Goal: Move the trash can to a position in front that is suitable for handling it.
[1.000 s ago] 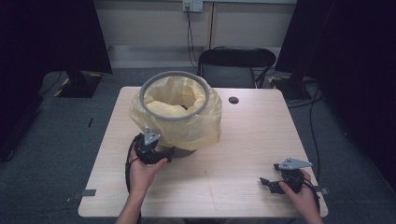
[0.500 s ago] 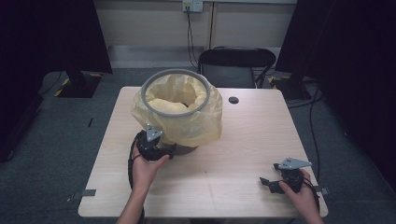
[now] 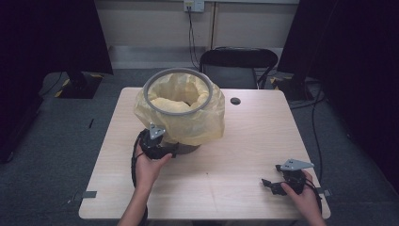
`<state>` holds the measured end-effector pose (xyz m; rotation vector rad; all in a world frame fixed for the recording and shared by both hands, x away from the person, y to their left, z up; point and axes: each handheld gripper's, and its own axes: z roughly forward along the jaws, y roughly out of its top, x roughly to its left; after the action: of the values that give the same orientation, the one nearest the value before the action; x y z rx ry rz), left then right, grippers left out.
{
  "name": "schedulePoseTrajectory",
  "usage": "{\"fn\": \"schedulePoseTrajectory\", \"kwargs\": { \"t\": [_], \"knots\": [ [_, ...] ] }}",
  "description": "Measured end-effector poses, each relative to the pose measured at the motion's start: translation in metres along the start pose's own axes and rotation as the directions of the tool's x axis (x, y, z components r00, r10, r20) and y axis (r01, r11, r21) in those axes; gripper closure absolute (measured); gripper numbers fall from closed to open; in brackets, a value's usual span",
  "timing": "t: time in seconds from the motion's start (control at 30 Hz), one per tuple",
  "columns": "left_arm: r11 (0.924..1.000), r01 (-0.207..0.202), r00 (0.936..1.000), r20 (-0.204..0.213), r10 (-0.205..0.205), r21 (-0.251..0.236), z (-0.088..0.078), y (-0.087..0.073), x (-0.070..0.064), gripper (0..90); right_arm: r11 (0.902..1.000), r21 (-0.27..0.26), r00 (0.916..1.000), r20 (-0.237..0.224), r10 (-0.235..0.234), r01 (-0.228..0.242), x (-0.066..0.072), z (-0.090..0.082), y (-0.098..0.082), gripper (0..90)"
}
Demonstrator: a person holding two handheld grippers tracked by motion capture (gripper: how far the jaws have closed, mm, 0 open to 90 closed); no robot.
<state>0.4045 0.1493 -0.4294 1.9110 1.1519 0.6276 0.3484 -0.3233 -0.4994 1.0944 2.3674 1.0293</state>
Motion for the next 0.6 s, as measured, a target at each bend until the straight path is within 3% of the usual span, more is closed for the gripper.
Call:
{"fn": "schedulePoseTrajectory", "kwargs": {
  "t": [0.3,0.33,0.6],
  "knots": [
    [0.9986,-0.03,0.9984,0.048,0.028,0.042,-0.006,-0.005,0.004,15.5,1.0,0.0,1.0,-0.001,0.0,0.0,0.0,0.0,0.0,12.9],
    [0.9975,-0.048,0.9975,0.055,0.045,0.052,-0.008,-0.005,0.005,15.6,1.0,0.0,1.0,-0.001,0.0,0.0,0.0,0.0,0.0,12.9],
    [0.9934,-0.052,0.9957,0.082,0.044,0.102,-0.016,-0.01,0.009,15.6,1.0,0.0,1.0,-0.002,-0.001,0.001,0.0,0.0,0.0,12.8]
  ]
}}
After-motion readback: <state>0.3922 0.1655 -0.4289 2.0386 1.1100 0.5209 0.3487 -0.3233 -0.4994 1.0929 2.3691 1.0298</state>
